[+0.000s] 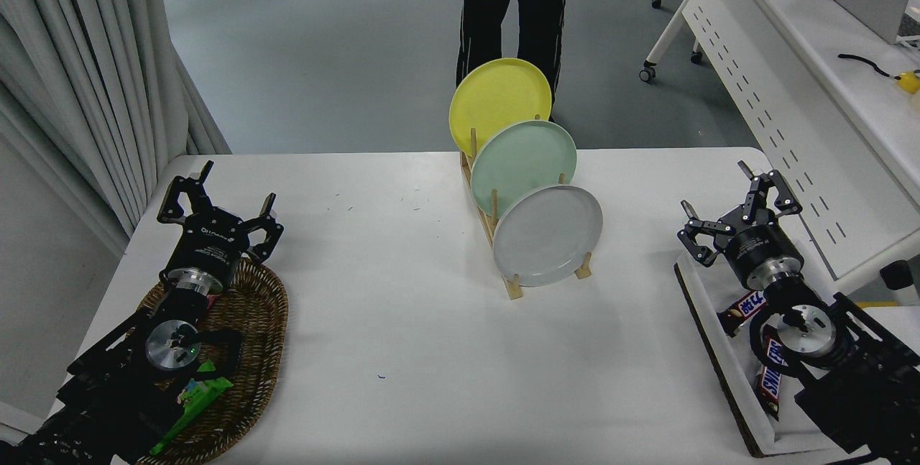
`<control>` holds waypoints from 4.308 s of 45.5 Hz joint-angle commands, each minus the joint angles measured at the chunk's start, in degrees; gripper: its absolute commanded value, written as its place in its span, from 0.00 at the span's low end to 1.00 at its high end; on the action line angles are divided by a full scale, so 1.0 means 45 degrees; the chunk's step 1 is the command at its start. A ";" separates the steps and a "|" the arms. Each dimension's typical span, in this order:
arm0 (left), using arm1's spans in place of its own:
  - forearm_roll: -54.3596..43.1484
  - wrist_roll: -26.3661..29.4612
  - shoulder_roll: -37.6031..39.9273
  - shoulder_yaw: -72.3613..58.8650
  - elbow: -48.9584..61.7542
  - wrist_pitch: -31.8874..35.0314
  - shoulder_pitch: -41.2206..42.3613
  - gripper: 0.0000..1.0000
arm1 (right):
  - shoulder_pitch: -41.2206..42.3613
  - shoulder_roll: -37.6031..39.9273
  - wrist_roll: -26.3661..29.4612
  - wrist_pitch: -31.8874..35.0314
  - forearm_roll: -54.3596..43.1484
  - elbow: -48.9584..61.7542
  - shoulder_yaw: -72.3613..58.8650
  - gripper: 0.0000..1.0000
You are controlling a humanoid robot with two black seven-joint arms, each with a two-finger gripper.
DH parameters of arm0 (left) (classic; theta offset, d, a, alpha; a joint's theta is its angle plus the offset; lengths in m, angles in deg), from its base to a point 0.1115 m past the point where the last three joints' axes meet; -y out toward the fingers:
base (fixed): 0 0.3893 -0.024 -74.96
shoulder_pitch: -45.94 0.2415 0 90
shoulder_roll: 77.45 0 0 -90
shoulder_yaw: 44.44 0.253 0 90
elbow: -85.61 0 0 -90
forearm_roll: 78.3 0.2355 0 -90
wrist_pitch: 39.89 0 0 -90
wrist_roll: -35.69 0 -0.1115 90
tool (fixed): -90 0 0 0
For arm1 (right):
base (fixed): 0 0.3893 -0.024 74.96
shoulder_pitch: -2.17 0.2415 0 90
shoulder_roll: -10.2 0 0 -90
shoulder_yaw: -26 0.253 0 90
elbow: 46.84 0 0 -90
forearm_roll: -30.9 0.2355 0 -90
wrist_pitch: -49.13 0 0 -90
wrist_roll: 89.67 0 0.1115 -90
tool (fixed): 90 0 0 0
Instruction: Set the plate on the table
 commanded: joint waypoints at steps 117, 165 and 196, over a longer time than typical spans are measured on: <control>0.0000 0.0000 0.0000 0.0000 0.0000 0.0000 0.0000 1.00 | 0.7364 0.3901 0.0081 -0.7927 0.4447 -1.0000 -1.3747 1.00; 0.0000 0.0000 0.0000 0.0000 0.0000 0.0000 0.0000 1.00 | 0.8047 0.1655 0.0140 -0.7751 0.6185 -0.7131 -1.4645 0.99; 0.0000 0.0000 0.0000 0.0000 0.0000 0.0000 0.0000 1.00 | 0.8321 0.0853 0.2112 -0.7087 0.6615 -0.6582 -1.5076 0.88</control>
